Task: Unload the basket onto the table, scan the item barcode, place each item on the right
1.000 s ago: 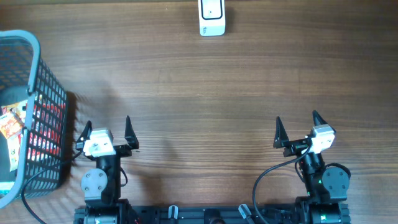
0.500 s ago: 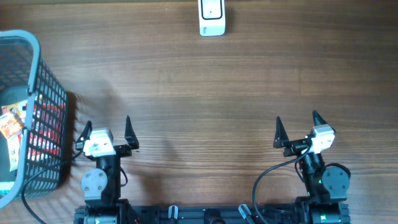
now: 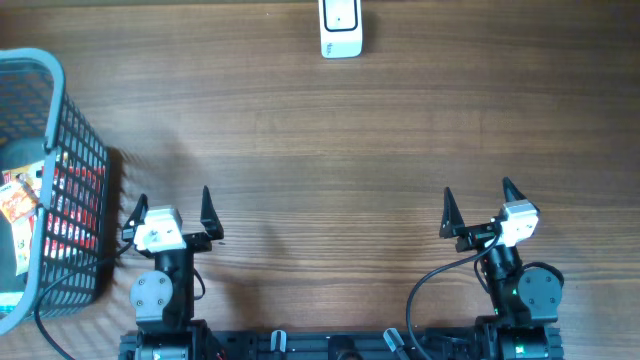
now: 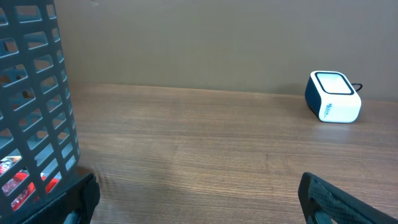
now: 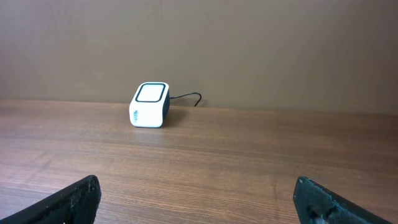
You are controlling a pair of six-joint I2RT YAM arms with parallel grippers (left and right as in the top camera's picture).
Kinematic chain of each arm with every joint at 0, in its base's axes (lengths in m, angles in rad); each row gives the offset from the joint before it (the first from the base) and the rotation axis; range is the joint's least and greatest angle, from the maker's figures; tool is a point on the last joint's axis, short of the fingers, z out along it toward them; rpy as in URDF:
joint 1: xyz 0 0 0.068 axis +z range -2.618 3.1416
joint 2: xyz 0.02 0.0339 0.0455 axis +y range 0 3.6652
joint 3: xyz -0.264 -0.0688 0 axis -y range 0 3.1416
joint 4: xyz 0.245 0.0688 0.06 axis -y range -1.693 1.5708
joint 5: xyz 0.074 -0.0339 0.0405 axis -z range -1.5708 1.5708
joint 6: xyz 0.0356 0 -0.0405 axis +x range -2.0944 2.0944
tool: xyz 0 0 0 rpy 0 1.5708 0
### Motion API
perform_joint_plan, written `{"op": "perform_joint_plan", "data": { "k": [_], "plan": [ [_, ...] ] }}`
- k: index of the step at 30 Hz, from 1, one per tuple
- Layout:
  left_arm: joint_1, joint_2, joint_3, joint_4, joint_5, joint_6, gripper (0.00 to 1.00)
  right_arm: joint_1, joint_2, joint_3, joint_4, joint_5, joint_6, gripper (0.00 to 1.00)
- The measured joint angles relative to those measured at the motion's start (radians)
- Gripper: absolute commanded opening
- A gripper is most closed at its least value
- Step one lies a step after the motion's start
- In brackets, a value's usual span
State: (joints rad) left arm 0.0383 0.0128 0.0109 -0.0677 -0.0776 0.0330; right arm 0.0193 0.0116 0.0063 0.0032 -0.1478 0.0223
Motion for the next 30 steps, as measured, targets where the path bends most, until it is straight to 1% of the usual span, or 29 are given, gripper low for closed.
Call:
{"op": "perform_joint_plan", "data": {
  "k": [24, 25, 26, 28, 29, 30],
  "plan": [
    [0.0, 0.0, -0.001, 0.011, 0.01, -0.001, 1.0, 0.0, 0.0, 0.0, 0.0, 0.0, 0.0, 1.0],
    [0.0, 0.0, -0.002, 0.03, 0.037, -0.013, 1.0, 0.0, 0.0, 0.0, 0.0, 0.0, 0.0, 1.0],
    [0.001, 0.0, -0.003, 0.06, 0.113, -0.036, 1.0, 0.0, 0.0, 0.0, 0.0, 0.0, 0.0, 1.0],
    [0.0, 0.0, -0.006, 0.153, 0.348, -0.085, 1.0, 0.0, 0.0, 0.0, 0.0, 0.0, 0.0, 1.0],
    [0.001, 0.002, -0.005, 0.274, 0.497, -0.103, 1.0, 0.0, 0.0, 0.0, 0.0, 0.0, 0.0, 1.0],
    [-0.001, -0.001, -0.005, 0.373, 0.607, -0.112, 1.0, 0.0, 0.0, 0.0, 0.0, 0.0, 0.0, 1.0]
  ]
}}
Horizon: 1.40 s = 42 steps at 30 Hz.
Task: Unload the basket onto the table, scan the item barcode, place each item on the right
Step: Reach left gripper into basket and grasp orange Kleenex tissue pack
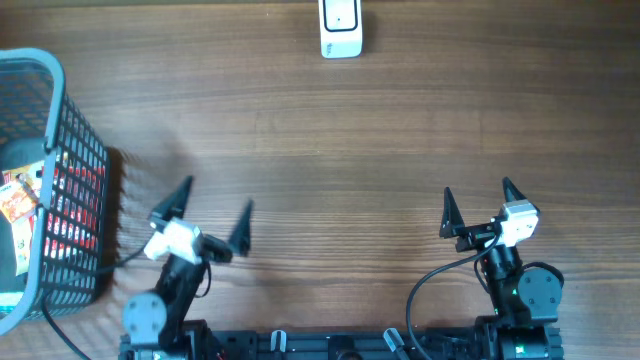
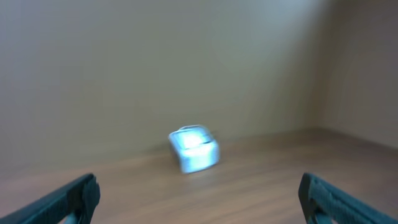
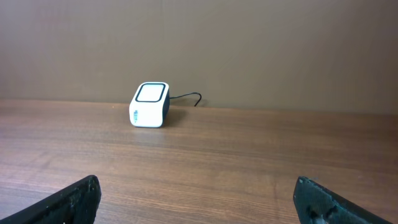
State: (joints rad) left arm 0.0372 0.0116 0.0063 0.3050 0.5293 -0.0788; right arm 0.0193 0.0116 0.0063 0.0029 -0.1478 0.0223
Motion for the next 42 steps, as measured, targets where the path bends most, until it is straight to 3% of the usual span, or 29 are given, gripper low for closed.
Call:
{"op": "perform_joint_plan", "data": {
  "k": [2, 5, 7, 9, 11, 17, 19, 24, 26, 29, 31, 33, 35, 38, 42],
  "plan": [
    [0.0, -0.001, -0.001, 0.202, 0.161, -0.026, 1.0, 0.0, 0.0, 0.0, 0.0, 0.0, 0.0, 1.0],
    [0.0, -0.004, 0.001, 0.458, 0.265, -0.105, 1.0, 0.0, 0.0, 0.0, 0.0, 0.0, 0.0, 1.0],
    [-0.001, -0.005, 0.013, 0.512, 0.311, -0.18, 1.0, 0.0, 0.0, 0.0, 0.0, 0.0, 0.0, 1.0],
    [-0.001, -0.003, 0.047, 0.467, 0.339, -0.241, 1.0, 0.0, 0.0, 0.0, 0.001, 0.0, 0.0, 1.0],
    [-0.001, 0.035, 0.164, 0.309, 0.354, -0.249, 1.0, 0.0, 0.0, 0.0, 0.001, 0.0, 0.0, 1.0],
    [0.024, 0.339, 0.773, -0.311, 0.372, -0.175, 1.0, 0.0, -0.002, 0.0, 0.001, 0.0, 0.0, 1.0],
    [0.038, 0.491, 0.985, -0.37, 0.396, -0.165, 1.0, 0.0, -0.002, 0.0, 0.0, 0.0, 0.0, 1.0],
    [0.041, 0.628, 1.213, -0.331, 0.441, -0.154, 1.0, 0.0, -0.002, 0.0, 0.0, 0.0, 0.0, 1.0],
    [0.046, 0.673, 1.323, -0.393, 0.439, -0.151, 1.0, 0.0, -0.002, 0.0, 0.001, 0.0, 0.0, 1.0],
    [0.102, 0.786, 1.559, -0.666, 0.351, -0.137, 1.0, 0.0, -0.002, 0.0, 0.0, 0.0, 0.0, 1.0],
    [0.193, 0.942, 1.828, -1.002, 0.198, -0.101, 1.0, 0.0, -0.002, 0.0, 0.0, 0.0, 0.0, 1.0],
    [0.286, 1.126, 2.096, -1.302, -0.069, -0.069, 1.0, 0.0, -0.002, 0.0, 0.0, 0.0, 0.0, 1.0],
    [0.347, 1.278, 2.277, -1.464, -0.316, -0.06, 1.0, 0.0, -0.002, 0.0, 0.001, 0.0, 0.0, 1.0],
    [0.428, 1.464, 2.423, -1.551, -0.57, -0.069, 1.0, 0.0, -0.002, 0.0, 0.001, 0.0, 0.0, 1.0],
    [0.565, 1.629, 2.43, -1.65, -0.707, -0.115, 1.0, 0.0, -0.002, 0.0, 0.001, 0.0, 0.0, 1.0]
  ]
}}
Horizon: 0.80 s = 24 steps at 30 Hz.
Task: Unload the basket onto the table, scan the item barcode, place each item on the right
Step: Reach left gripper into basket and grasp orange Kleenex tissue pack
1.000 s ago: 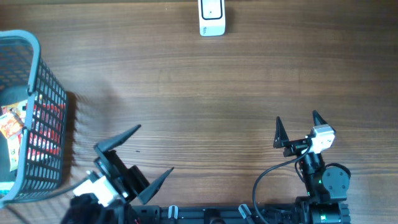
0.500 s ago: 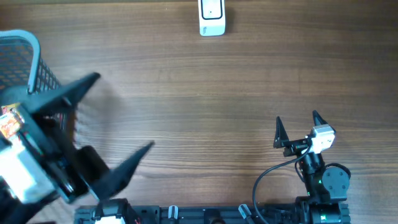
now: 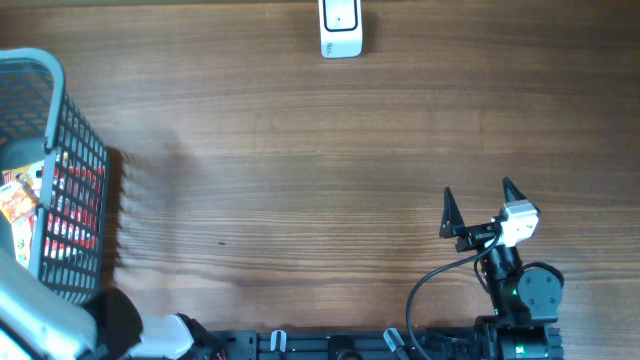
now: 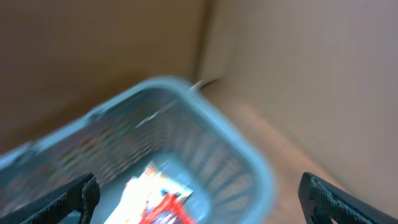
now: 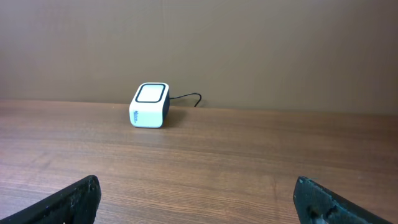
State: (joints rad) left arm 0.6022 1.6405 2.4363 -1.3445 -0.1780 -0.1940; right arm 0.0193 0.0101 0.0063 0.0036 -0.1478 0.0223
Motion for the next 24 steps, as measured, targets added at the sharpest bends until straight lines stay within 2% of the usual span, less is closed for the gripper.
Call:
{"op": "perform_joint_plan", "data": {
  "k": [5, 10, 13, 16, 20, 24],
  "plan": [
    [0.179, 0.13, 0.002, -0.114, 0.001, -0.056, 1.0, 0.0, 0.0, 0.0, 0.0, 0.0, 0.0, 1.0],
    [0.206, 0.238, 0.007, -0.254, 0.019, -0.064, 1.0, 0.0, 0.0, 0.0, 0.0, 0.0, 0.0, 1.0],
    [0.222, 0.362, 0.009, -0.336, 0.02, -0.068, 1.0, 0.0, 0.0, 0.0, 0.0, 0.0, 0.0, 1.0],
    [0.224, 0.449, 0.007, -0.328, 0.022, -0.075, 1.0, 0.0, 0.0, 0.0, 0.0, 0.0, 0.0, 1.0],
    [0.224, 0.481, 0.006, -0.321, 0.023, -0.082, 1.0, 0.0, 0.0, 0.0, 0.0, 0.0, 0.0, 1.0],
    [0.224, 0.487, -0.103, -0.249, 0.031, -0.082, 0.96, 0.0, 0.0, 0.0, 0.0, 0.0, 0.0, 1.0]
  ]
}}
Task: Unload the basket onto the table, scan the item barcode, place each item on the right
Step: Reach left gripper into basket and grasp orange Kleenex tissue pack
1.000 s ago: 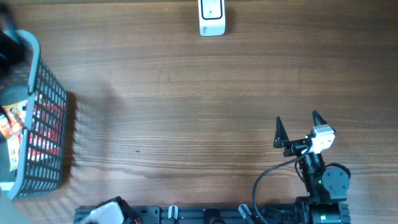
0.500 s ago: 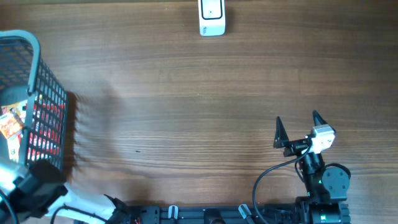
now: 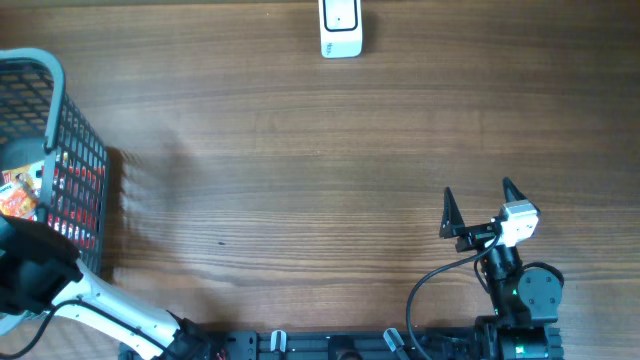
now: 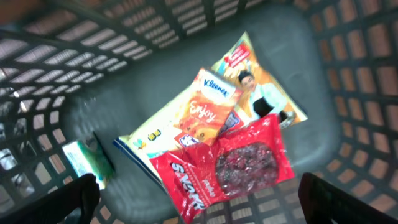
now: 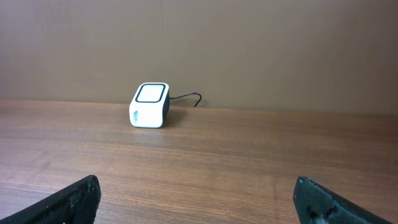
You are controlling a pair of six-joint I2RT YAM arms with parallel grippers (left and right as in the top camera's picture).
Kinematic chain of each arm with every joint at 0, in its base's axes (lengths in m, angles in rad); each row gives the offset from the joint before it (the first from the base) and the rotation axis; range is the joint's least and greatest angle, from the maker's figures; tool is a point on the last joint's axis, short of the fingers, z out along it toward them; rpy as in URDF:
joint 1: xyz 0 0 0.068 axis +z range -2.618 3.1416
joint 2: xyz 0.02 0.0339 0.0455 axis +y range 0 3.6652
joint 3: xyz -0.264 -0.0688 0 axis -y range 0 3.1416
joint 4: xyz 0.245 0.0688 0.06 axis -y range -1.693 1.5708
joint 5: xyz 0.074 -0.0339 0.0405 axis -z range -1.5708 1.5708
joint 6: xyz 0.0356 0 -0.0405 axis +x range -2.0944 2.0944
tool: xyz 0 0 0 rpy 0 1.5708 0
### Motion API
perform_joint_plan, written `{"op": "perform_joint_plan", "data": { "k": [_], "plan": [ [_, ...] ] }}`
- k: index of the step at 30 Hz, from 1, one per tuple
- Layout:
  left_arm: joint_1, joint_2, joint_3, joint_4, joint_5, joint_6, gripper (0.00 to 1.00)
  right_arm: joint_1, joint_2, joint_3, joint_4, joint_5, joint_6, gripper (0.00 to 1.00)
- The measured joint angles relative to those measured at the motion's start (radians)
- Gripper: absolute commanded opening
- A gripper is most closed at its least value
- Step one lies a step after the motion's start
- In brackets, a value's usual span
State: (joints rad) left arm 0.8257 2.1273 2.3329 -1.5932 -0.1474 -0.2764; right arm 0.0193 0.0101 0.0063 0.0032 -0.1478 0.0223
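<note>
Looking down through the left wrist view, a red snack packet (image 4: 239, 163) lies in the grey mesh basket (image 4: 348, 74), partly over an orange Kleenex pack (image 4: 208, 112) and a yellow packet with a person on it (image 4: 264, 93). My left gripper (image 4: 198, 190) hangs open above them, holding nothing. Overhead, the left arm (image 3: 40, 275) covers the basket's (image 3: 85, 140) near end. The white barcode scanner (image 3: 340, 30) stands at the table's far edge, also visible from the right wrist as the scanner (image 5: 150, 106). My right gripper (image 3: 478, 212) rests open near the front edge.
A green and white item (image 4: 87, 165) lies at the left of the basket floor. The basket walls rise all round the left gripper. The scanner's black cable (image 5: 186, 98) runs off behind it. The wooden table (image 3: 330, 180) lies between basket and right arm.
The left wrist view showed the basket from above and aside, blurred; now it looks straight down into it at the packets. The left arm shows over the basket's near end. The right arm has not moved.
Both grippers stood open at the front edge, the left one beside the basket. The left gripper then sat turned and lifted, later was out of the overhead view near the basket, and now hangs open over the packets. The right arm stayed still.
</note>
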Motion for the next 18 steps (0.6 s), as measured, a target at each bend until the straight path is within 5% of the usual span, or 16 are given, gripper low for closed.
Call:
{"op": "perform_joint_plan", "data": {
  "k": [12, 18],
  "plan": [
    [-0.063, 0.009, -0.417, 0.399, 0.055, 0.098, 0.86, 0.0, 0.0, 0.0, 0.0, 0.0, 0.0, 1.0],
    [-0.065, 0.009, -0.513, 0.499, -0.018, 0.111, 0.63, 0.0, 0.0, 0.0, 0.0, 0.0, 0.0, 1.0]
  ]
}}
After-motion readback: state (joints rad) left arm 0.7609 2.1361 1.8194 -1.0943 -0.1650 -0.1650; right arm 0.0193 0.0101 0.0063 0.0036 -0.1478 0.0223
